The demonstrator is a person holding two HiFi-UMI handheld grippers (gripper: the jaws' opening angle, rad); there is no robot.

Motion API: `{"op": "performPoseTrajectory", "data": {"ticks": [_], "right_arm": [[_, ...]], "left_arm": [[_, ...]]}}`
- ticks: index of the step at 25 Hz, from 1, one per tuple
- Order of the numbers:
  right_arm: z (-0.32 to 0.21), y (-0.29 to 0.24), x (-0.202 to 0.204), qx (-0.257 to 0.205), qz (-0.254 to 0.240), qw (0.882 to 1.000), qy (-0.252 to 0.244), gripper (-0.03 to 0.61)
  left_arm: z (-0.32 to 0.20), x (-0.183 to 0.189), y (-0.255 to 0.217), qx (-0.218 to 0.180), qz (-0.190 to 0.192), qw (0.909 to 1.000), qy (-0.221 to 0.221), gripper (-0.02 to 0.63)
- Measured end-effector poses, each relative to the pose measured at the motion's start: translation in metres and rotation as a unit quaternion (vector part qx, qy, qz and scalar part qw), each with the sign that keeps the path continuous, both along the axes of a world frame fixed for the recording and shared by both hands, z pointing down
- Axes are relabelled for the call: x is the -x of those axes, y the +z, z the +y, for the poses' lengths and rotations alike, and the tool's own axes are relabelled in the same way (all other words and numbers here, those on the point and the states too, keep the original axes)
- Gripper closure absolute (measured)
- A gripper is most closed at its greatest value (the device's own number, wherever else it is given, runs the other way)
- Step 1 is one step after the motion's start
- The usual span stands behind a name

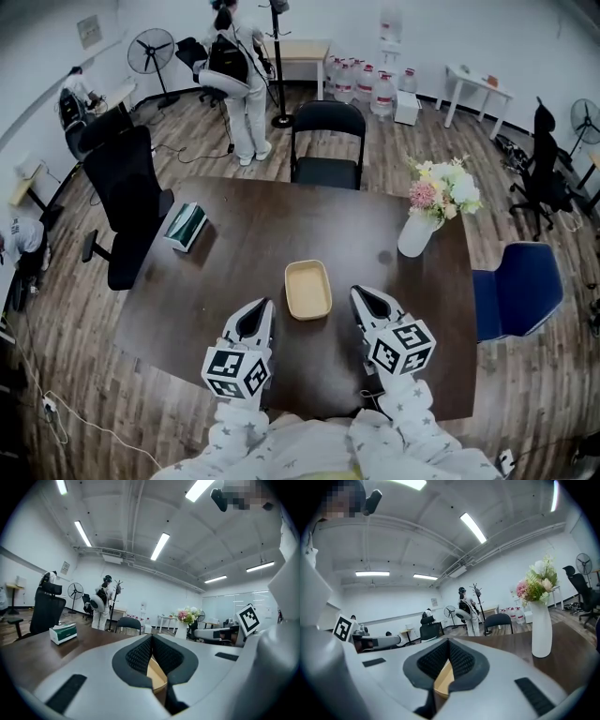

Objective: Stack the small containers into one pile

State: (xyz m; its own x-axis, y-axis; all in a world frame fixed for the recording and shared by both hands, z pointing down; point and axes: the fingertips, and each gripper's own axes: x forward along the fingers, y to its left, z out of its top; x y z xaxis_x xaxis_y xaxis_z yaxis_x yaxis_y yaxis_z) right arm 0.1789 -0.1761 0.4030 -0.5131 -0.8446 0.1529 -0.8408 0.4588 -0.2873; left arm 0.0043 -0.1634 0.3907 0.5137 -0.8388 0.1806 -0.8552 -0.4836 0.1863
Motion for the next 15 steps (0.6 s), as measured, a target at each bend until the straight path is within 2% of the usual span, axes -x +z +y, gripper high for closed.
{"op": "performPoseTrajectory", "data": {"ticks": [6,15], "right_arm": [[0.001,-0.018,-0.010,-0.022,-0.018,0.999,0.017,0.557],[0.006,-0.029,-0.012,-0.054,0.004,0.998,0.020,0.557]], "left_arm": [[0.001,0.009,-0.017,-0.023,0.005,0.9995,-0.021,0.589],[0.007,0.014,-0.026,-0.039,-0.005,0.9986,-0.036,0.589]]}}
